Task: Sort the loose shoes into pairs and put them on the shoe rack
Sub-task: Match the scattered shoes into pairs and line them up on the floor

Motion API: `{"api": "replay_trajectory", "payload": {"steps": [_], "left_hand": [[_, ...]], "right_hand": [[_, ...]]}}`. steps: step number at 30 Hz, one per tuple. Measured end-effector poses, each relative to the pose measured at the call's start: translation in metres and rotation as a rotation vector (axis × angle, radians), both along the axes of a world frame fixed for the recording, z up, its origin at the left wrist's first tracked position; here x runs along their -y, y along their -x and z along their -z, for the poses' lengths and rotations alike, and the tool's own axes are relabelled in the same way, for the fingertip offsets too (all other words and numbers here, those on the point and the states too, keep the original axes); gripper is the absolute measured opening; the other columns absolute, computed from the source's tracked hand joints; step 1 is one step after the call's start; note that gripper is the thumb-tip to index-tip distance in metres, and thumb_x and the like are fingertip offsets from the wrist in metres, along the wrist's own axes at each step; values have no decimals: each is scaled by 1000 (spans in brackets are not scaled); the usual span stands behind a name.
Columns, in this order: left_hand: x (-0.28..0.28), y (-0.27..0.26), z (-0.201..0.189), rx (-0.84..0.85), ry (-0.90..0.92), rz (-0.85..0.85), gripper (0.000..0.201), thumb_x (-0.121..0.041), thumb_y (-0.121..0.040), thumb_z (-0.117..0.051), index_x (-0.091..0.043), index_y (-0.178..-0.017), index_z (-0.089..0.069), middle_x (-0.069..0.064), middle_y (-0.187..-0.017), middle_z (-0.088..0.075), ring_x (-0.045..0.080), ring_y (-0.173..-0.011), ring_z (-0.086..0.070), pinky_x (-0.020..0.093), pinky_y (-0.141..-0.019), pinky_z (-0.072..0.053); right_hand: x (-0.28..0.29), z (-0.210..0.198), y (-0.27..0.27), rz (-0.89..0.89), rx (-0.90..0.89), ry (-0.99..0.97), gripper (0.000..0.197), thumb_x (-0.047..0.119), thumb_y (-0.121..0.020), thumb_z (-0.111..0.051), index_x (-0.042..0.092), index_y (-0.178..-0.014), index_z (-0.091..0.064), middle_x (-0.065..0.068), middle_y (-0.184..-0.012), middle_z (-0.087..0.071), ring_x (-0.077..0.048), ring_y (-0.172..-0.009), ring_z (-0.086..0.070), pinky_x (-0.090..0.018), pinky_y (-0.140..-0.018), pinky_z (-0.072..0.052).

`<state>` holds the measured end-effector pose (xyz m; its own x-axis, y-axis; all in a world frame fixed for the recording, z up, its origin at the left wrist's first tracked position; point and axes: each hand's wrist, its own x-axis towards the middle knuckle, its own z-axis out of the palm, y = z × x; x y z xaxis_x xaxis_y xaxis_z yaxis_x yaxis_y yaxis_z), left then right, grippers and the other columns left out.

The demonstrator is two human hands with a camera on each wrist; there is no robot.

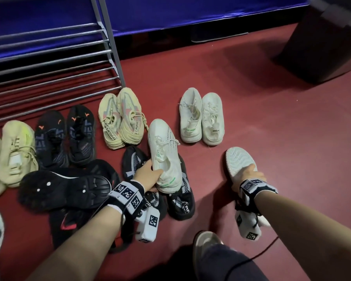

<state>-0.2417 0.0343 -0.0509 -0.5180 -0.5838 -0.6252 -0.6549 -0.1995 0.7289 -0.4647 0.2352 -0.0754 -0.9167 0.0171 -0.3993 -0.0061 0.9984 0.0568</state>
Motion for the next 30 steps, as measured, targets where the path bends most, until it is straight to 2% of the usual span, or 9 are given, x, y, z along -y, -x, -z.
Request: {"api": "replay_trajectory", "payload": {"steps": [4,8,11,15,18,21,24,26,30], "left_hand": [[8,-7,1,124,246,132,47,-34,-81,-57,-27,-127,-54,3,-121,-63,26,-110,-58,31,-93,-45],[13,-8,3,88,233,113,36,-38,-73,-60,-20,-105,-57,8,-102,-67,27,-97,-62,35,-86,-46],[14,-8,1,12,243,24,32,-25,-82,-67,-20,-112,-56,2,-93,-61,22,-93,-59,29,-81,-42],[19,-11,-7,-170,278,-140,28,-30,-91,-60,-14,-114,-63,0,-102,-65,14,-94,-60,25,-83,-46],[24,-20,-22,-361,74,-294,26,-36,-96,-50,-17,-96,-67,-2,-87,-64,11,-78,-58,21,-68,-45],[30,-30,-31,-465,-199,-265,40,-46,-83,-62,-13,-105,-64,6,-91,-65,18,-77,-60,31,-71,-49],[28,-35,-36,-447,-119,-156,48,-21,-75,-75,-8,-117,-58,11,-108,-69,19,-94,-67,32,-86,-53],[30,-40,-35,-439,-62,-208,39,-2,-80,-72,-4,-117,-58,14,-110,-69,21,-95,-67,31,-87,-54],[50,-61,-20,-412,-8,-406,30,-1,-84,-66,-1,-114,-61,13,-102,-70,24,-91,-66,33,-84,-54]], "right_hand": [[18,-36,-3,54,62,383,88,53,-67,-69,11,-134,-31,-20,-121,-56,-39,-109,-58,-38,-84,-45],[68,-68,-17,215,134,1236,61,44,-59,-52,8,-108,-54,-9,-92,-63,-28,-82,-60,-36,-74,-51],[102,-97,-38,317,548,1517,18,30,-60,-48,15,-70,-52,-2,-63,-55,-21,-63,-56,-26,-63,-46],[128,-107,-68,300,880,1626,41,25,-62,-56,8,-98,-65,-15,-97,-61,-30,-92,-61,-45,-95,-47],[135,-106,-85,245,1081,1539,31,28,-85,-53,5,-96,-71,-15,-93,-68,-29,-84,-66,-41,-89,-50],[145,-95,-93,177,1126,1445,26,13,-91,-48,3,-105,-67,-16,-98,-69,-29,-85,-68,-42,-87,-53],[157,-87,-102,49,1097,1404,34,6,-92,-47,0,-125,-56,-19,-112,-66,-30,-94,-67,-41,-85,-56],[164,-86,-108,-64,1025,1355,24,14,-96,-48,7,-113,-63,-8,-102,-72,-22,-90,-68,-38,-87,-55],[171,-72,-103,-300,473,1163,16,26,-97,-47,15,-95,-59,-3,-90,-62,-21,-79,-62,-37,-81,-52]]}}
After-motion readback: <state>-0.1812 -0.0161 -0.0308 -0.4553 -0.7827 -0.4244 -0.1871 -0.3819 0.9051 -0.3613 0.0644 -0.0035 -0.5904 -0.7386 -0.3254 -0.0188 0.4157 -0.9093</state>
